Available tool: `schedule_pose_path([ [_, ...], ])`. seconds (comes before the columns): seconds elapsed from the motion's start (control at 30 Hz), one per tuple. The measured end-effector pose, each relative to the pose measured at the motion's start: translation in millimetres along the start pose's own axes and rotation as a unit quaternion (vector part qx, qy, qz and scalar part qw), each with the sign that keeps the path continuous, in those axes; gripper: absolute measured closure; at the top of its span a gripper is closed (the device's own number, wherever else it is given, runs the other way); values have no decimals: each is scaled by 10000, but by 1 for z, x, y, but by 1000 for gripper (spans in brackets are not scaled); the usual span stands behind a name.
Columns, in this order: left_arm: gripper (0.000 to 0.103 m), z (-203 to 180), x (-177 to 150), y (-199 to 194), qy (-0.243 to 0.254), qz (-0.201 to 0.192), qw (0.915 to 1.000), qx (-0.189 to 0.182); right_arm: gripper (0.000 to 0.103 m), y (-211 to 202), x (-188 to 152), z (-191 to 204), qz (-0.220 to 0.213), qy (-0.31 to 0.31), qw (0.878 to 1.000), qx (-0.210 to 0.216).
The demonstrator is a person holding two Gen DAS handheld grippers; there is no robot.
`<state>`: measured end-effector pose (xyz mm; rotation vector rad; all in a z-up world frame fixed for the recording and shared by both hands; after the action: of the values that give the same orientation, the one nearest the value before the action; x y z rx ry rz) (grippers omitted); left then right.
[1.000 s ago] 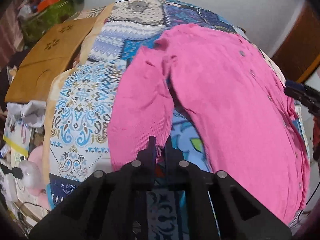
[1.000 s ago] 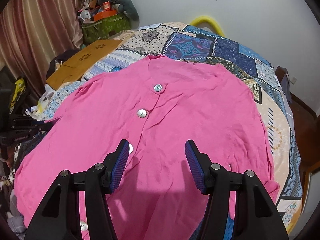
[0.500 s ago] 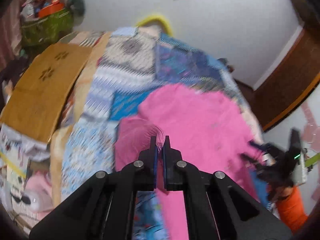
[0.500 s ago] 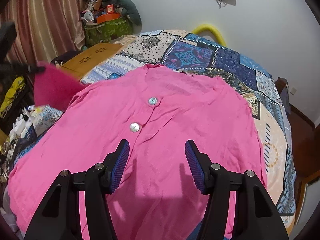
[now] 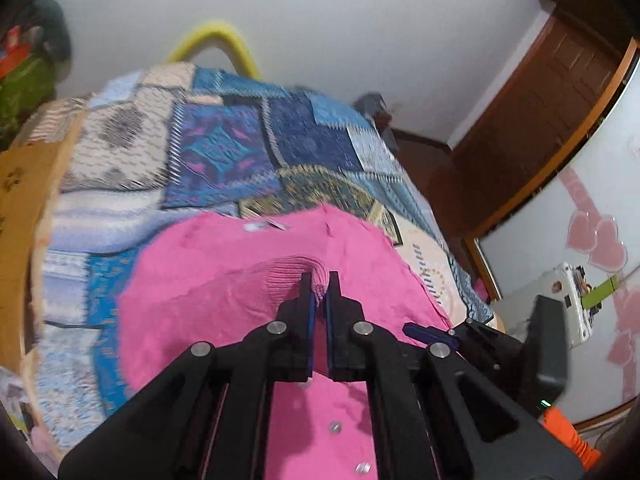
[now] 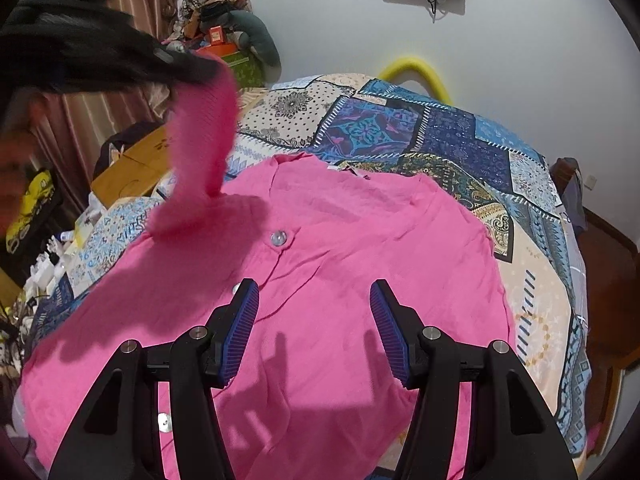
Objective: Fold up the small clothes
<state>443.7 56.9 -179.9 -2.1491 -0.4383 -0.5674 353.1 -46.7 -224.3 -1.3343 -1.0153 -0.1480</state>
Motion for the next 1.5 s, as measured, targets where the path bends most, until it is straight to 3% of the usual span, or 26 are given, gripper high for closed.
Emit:
schedule_pose_path([
  [0.1, 97, 5, -9, 31, 123, 318, 9993, 169, 49, 3, 3, -1, 0, 44, 9999, 110],
  [0.2, 83, 13, -18, 40, 223, 540, 9977, 341, 49, 11, 4, 0, 78, 139, 9996, 231],
  [0.27, 65, 24, -20, 31, 260, 454, 9974, 503, 49, 17, 3, 1, 143, 197, 9993, 295],
  [0.4, 50, 57, -17, -1, 335, 109, 9942, 1014, 49, 32, 5, 5, 277, 296, 9980, 481],
  [0.5, 49, 106, -26, -26, 159, 18, 9875, 1566, 49, 42, 7, 5, 332, 369, 9974, 530],
  [0.63, 49, 169, -46, -35, -334, 110, 9802, 1950, 51, 61, 8, 7, 535, 616, 9944, 676],
  [0.67, 49, 183, -51, -32, -449, 164, 9786, 2004, 55, 64, 8, 9, 576, 658, 9936, 712],
  [0.77, 49, 208, -63, -15, -793, 286, 9799, 1807, 66, 72, 6, 19, 712, 567, 9929, 766],
  [0.83, 49, 217, -70, -2, -959, 427, 9815, 1599, 67, 74, 6, 21, 685, 474, 9940, 707],
  [0.9, 49, 221, -73, 8, -1103, 378, 9810, 1548, 78, 73, 5, 23, 645, 372, 9955, 589],
  [0.93, 51, 221, -74, 11, -1181, 287, 9808, 1526, 83, 75, 6, 22, 629, 320, 9962, 519],
  [0.97, 67, 222, -73, 12, -1236, 198, 9812, 1471, 92, 76, 6, 20, 620, 279, 9966, 472],
  [1.03, 98, 216, -71, 16, -1261, 112, 9840, 1253, 97, 77, 5, 16, 616, 286, 9966, 471],
  [1.17, 98, 207, -63, 6, -756, -76, 9801, 1835, 100, 74, 6, 7, 532, 382, 9970, 424],
  [1.27, 99, 212, -59, -6, -785, -251, 9748, 2073, 101, 72, 7, 3, 480, 402, 9974, 355],
  [1.33, 101, 220, -60, -7, -788, -178, 9711, 2245, 101, 74, 3, 1, 543, 411, 9971, 341],
  [1.5, 101, 218, -76, 3, -746, 279, 9731, 2164, 100, 74, -1, 0, 649, 429, 9965, 306],
])
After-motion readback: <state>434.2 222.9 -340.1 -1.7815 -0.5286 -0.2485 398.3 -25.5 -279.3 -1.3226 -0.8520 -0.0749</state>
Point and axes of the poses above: each gripper's, at about its wrist camera, not at the fingertips, and y roughly the way its jaws point, z to its left, x to its top, the point moved 8 cm from there along y, roughly the way its jaws point, and after that the axes turned 15 degrees about -x, right-handed, at the moved point
